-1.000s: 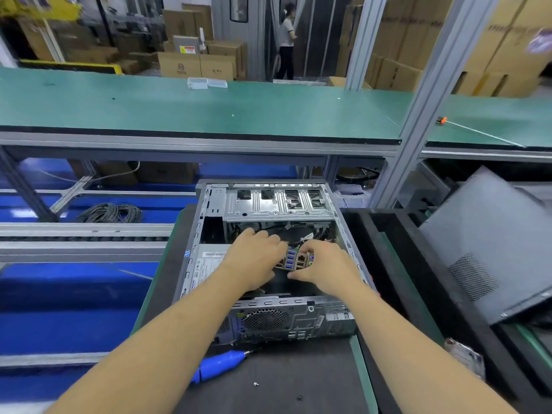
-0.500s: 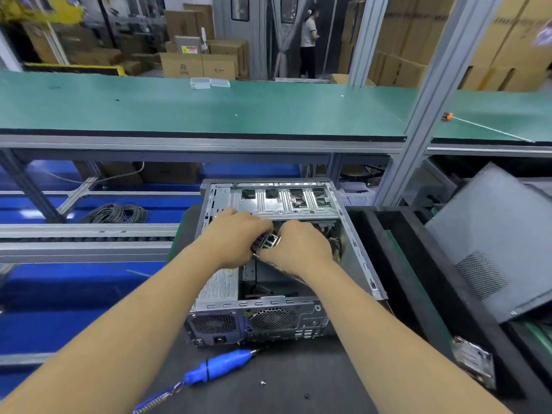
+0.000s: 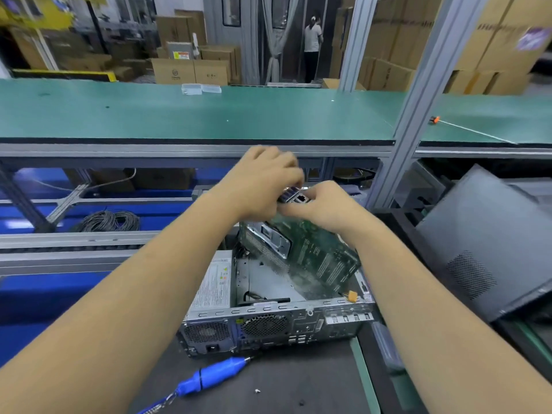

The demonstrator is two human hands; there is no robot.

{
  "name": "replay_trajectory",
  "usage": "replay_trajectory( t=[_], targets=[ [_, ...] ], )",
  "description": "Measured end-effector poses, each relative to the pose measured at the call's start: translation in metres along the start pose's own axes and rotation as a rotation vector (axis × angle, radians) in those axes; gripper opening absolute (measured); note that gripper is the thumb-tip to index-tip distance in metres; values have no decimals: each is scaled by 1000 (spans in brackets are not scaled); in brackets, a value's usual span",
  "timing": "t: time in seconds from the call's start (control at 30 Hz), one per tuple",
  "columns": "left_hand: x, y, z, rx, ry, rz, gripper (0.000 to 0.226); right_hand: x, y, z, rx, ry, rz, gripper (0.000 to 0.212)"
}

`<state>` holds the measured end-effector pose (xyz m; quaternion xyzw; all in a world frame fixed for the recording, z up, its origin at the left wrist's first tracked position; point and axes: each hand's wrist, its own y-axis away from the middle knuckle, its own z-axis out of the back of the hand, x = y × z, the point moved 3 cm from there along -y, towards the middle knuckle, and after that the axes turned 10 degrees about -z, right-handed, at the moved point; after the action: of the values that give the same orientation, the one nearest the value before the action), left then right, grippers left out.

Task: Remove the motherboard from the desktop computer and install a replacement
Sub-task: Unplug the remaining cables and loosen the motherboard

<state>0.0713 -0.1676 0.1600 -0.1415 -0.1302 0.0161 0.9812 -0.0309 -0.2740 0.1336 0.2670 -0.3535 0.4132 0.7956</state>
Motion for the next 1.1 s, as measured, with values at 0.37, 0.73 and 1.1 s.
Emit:
replay_trajectory(
  t=[0.37, 0.73, 1.1],
  targets=[
    [-5, -15, 45, -1129, 1192, 1102, 34, 49, 45, 101, -232, -364, -10, 55],
    [-66, -62, -6, -706, 2193, 987, 31, 21, 34, 42, -618, 477, 202, 33],
    [-69, -54, -53, -885, 2217, 1040, 54, -50, 13, 119, -415, 196, -97, 32]
  ],
)
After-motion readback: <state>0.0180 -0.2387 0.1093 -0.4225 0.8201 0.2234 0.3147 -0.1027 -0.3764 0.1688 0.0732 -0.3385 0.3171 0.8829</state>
